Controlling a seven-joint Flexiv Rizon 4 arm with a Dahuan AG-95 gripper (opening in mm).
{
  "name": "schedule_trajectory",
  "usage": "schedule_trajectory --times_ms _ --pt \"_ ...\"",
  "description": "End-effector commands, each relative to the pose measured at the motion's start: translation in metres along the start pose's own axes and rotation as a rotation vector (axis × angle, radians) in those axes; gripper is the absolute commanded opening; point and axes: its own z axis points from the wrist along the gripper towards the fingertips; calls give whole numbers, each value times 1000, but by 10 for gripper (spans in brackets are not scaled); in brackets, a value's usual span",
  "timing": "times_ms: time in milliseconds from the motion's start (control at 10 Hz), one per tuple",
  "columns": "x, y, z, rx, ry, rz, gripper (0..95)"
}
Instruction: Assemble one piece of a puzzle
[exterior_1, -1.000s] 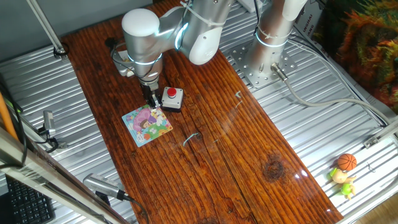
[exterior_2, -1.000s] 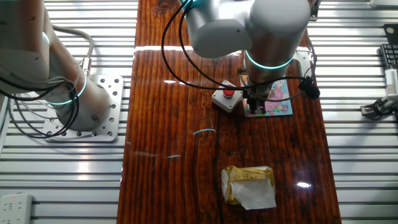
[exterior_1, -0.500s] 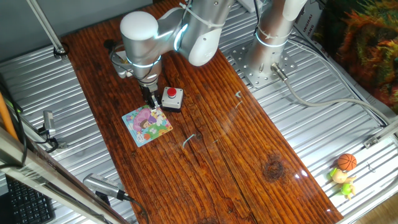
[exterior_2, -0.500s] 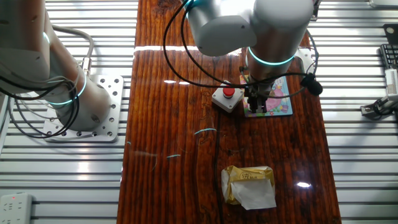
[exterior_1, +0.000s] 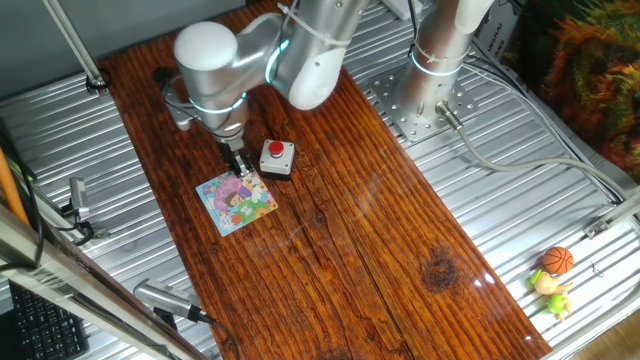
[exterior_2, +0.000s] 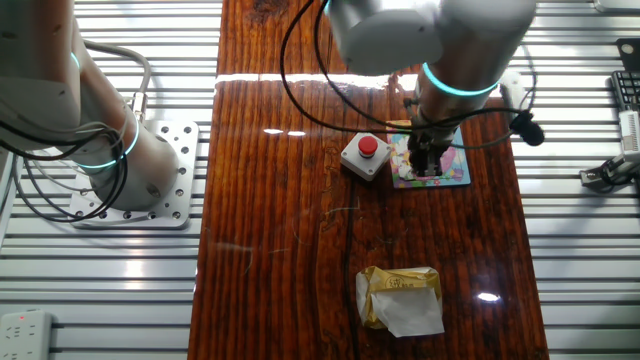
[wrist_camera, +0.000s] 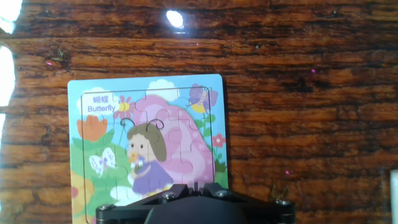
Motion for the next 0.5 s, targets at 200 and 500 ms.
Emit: schedule_trajectory --times_ms 200,500 --pt "-1 0 2 1 -13 -2 190" --pt "-1 0 2 -5 -16 4 190"
